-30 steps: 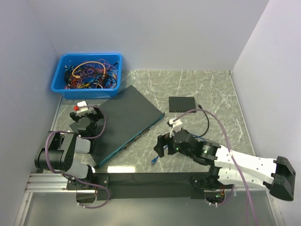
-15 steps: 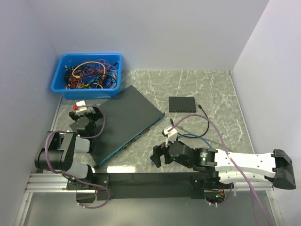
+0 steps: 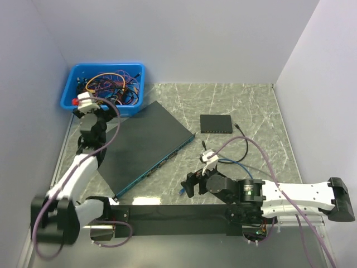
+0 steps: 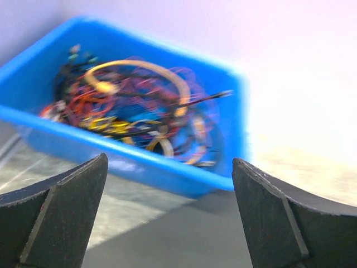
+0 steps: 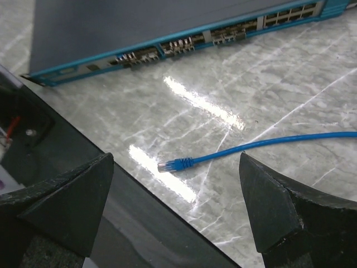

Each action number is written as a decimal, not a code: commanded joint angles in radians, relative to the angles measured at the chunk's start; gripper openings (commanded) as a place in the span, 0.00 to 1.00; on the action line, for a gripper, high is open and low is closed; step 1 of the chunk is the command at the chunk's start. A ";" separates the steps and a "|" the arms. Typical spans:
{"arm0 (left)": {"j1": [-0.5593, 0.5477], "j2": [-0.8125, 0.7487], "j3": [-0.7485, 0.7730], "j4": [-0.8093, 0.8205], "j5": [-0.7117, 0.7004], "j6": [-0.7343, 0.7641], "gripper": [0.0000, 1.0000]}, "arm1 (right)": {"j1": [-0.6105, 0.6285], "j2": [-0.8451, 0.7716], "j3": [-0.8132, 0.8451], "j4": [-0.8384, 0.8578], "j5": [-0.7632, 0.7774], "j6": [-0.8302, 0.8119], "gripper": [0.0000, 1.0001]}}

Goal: Insert the plug into the switch port

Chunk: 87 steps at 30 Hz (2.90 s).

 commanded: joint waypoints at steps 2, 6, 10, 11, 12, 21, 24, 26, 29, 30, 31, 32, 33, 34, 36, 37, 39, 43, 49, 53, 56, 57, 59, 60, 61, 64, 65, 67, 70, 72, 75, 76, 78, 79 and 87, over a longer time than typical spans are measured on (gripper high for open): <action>-0.011 -0.216 -0.047 -0.221 0.179 -0.150 0.99 | 0.020 0.053 0.047 0.013 0.041 -0.001 1.00; -0.009 -0.412 -0.190 -0.188 0.164 -0.443 0.99 | 0.032 0.066 0.033 0.054 0.010 -0.006 1.00; 0.006 -0.445 -0.207 -0.197 0.405 -0.446 0.99 | 0.052 0.031 0.007 0.100 -0.033 -0.044 1.00; 0.002 -0.434 -0.178 -0.220 0.464 -0.444 0.99 | 0.052 0.023 -0.008 0.105 -0.034 -0.050 1.00; -0.004 -0.431 -0.170 -0.248 0.483 -0.442 0.99 | 0.052 0.021 -0.014 0.108 -0.038 -0.053 1.00; -0.150 -0.434 -0.164 -0.427 0.414 -0.376 0.99 | 0.052 0.268 0.087 0.067 -0.021 0.002 1.00; -0.201 -0.443 -0.168 -0.478 0.338 -0.369 0.99 | 0.052 0.319 0.111 0.058 -0.038 0.019 1.00; -0.211 -0.465 -0.190 -0.509 0.310 -0.366 0.99 | 0.050 0.345 0.110 0.044 -0.047 0.028 1.00; -0.216 -0.500 -0.227 -0.517 0.258 -0.364 0.99 | 0.052 0.406 0.124 -0.010 -0.045 0.031 1.00; -0.216 -0.509 -0.236 -0.517 0.250 -0.363 0.99 | 0.052 0.428 0.133 -0.028 -0.041 0.031 1.00; -0.216 -0.517 -0.243 -0.517 0.243 -0.361 0.99 | 0.050 0.454 0.154 -0.065 -0.039 0.033 1.00; -0.216 -0.532 -0.259 -0.517 0.226 -0.360 0.99 | 0.052 0.505 0.167 -0.079 -0.042 0.033 1.00; -0.216 -0.535 -0.265 -0.514 0.221 -0.355 0.99 | 0.052 0.530 0.182 -0.108 -0.047 0.033 1.00; -0.216 -0.540 -0.276 -0.515 0.212 -0.353 0.99 | 0.050 0.552 0.205 -0.119 -0.051 0.036 1.00; -0.216 -0.543 -0.280 -0.521 0.196 -0.350 0.99 | 0.053 0.596 0.225 -0.129 -0.071 0.039 0.99; -0.216 -0.544 -0.285 -0.524 0.195 -0.346 0.99 | 0.055 0.603 0.230 -0.126 -0.077 0.033 0.99; -0.216 -0.543 -0.288 -0.524 0.187 -0.344 0.99 | 0.053 0.619 0.231 -0.105 -0.093 0.017 1.00; -0.216 -0.541 -0.291 -0.527 0.181 -0.349 0.99 | 0.053 0.685 0.277 -0.123 -0.093 0.005 1.00; -0.216 -0.560 -0.297 -0.529 0.172 -0.355 0.99 | 0.053 0.764 0.315 -0.123 -0.068 0.020 0.98; -0.216 -0.567 -0.297 -0.529 0.169 -0.356 0.99 | 0.053 0.790 0.331 -0.146 -0.035 0.028 0.94; -0.216 -0.564 -0.299 -0.529 0.170 -0.356 0.99 | 0.055 0.794 0.334 -0.149 -0.025 0.002 0.92; -0.216 -0.564 -0.299 -0.529 0.169 -0.356 0.99 | 0.055 0.796 0.343 -0.162 -0.021 -0.004 0.92; -0.216 -0.564 -0.297 -0.553 0.167 -0.356 0.99 | 0.055 0.808 0.357 -0.188 -0.015 -0.027 0.92; -0.216 -0.563 -0.297 -0.555 0.166 -0.356 0.99 | 0.055 0.816 0.381 -0.233 -0.007 -0.032 0.93; -0.216 -0.564 -0.297 -0.555 0.166 -0.356 0.99 | 0.056 0.823 0.394 -0.260 0.008 -0.036 0.95; -0.216 -0.567 -0.297 -0.553 0.164 -0.356 0.99 | 0.059 0.862 0.426 -0.346 0.039 -0.035 0.98; -0.216 -0.567 -0.297 -0.555 0.164 -0.356 0.99 | 0.059 0.863 0.432 -0.366 0.041 -0.027 0.98; -0.216 -0.566 -0.297 -0.556 0.161 -0.356 0.99 | 0.059 0.860 0.437 -0.389 0.033 -0.015 0.98; -0.216 -0.566 -0.299 -0.557 0.161 -0.356 0.99 | 0.059 0.816 0.435 -0.421 0.033 0.016 0.98; -0.216 -0.564 -0.299 -0.555 0.163 -0.356 0.99 | 0.061 0.790 0.428 -0.433 0.019 0.029 0.98; -0.216 -0.560 -0.297 -0.553 0.160 -0.358 0.99 | 0.059 0.770 0.409 -0.412 0.004 0.031 0.97; -0.216 -0.557 -0.297 -0.553 0.161 -0.358 0.99 | 0.059 0.782 0.408 -0.406 0.007 0.034 0.96; -0.216 -0.554 -0.297 -0.555 0.160 -0.360 0.99 | 0.061 0.805 0.412 -0.403 0.016 0.045 0.95; -0.216 -0.555 -0.297 -0.556 0.160 -0.360 0.99 | 0.061 0.828 0.415 -0.398 0.013 0.046 0.94; -0.216 -0.560 -0.300 -0.558 0.157 -0.363 0.99 | 0.040 0.882 0.432 -0.410 0.015 0.048 0.90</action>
